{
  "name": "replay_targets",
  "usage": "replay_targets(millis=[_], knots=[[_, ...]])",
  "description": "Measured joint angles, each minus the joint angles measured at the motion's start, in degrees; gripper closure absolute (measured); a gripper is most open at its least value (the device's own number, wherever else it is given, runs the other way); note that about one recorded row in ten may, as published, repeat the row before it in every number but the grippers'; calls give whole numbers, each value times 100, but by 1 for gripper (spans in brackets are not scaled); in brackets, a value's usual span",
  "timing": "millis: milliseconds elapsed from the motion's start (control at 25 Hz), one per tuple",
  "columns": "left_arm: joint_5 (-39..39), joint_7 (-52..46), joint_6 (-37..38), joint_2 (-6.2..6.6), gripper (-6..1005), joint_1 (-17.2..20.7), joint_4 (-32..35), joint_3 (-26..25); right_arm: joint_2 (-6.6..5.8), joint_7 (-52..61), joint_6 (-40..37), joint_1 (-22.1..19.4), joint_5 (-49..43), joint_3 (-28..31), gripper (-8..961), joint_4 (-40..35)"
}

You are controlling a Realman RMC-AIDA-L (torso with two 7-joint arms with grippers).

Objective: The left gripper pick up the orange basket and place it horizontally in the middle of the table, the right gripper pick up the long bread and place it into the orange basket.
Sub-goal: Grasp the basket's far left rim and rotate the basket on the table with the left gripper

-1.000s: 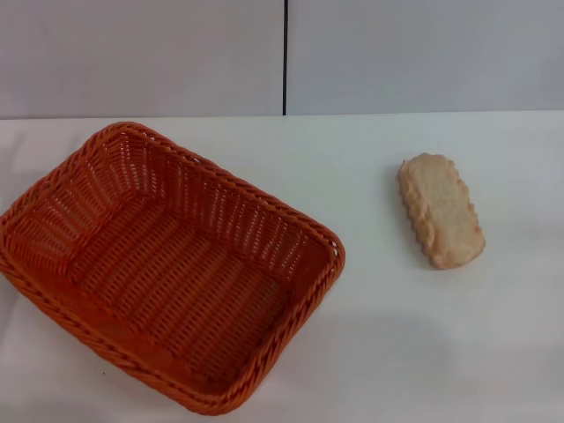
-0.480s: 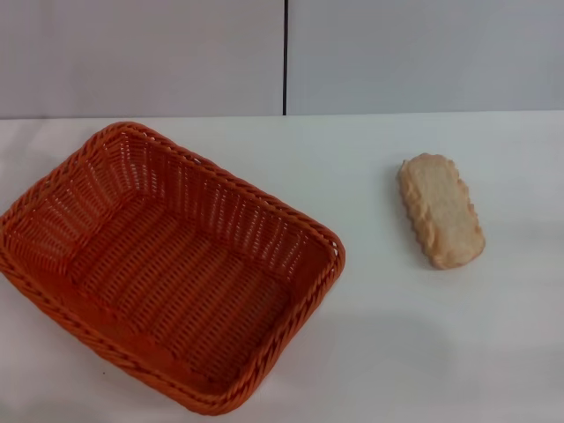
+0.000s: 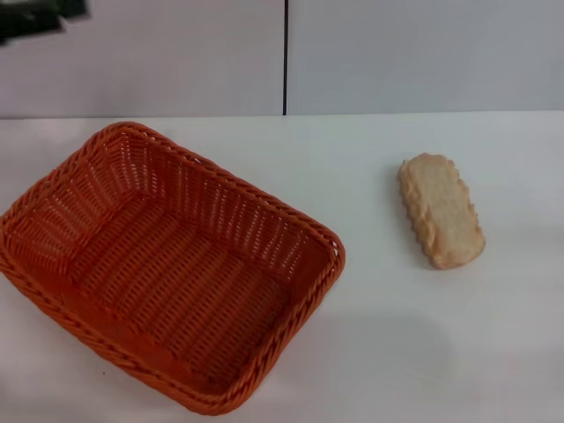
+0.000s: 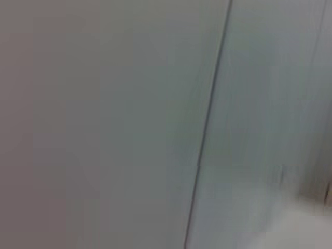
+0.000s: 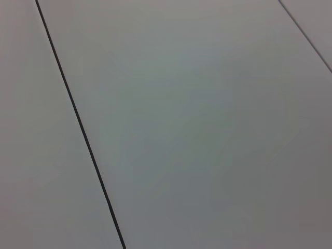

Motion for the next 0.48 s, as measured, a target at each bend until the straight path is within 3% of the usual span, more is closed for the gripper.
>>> replay_targets(millis=[40,120,160,320,480], knots=[[0,0,0,0,209,0,0,0,3,0,2,-1,0,2,261,0],[1411,-463,23,-161,211,-413,476,83,4,0,4,-1,-1,1,261,0],[1411,-463,23,-161,212,-413,476,83,4,0,4,-1,-1,1,261,0],[2872,-590,48,-389,216,-898,540,142,13,0,9,-26,-1,0,261,0],[3405,-571,-30,-487,220,-1027,490,184,13,0,23,-39,-1,1,261,0]])
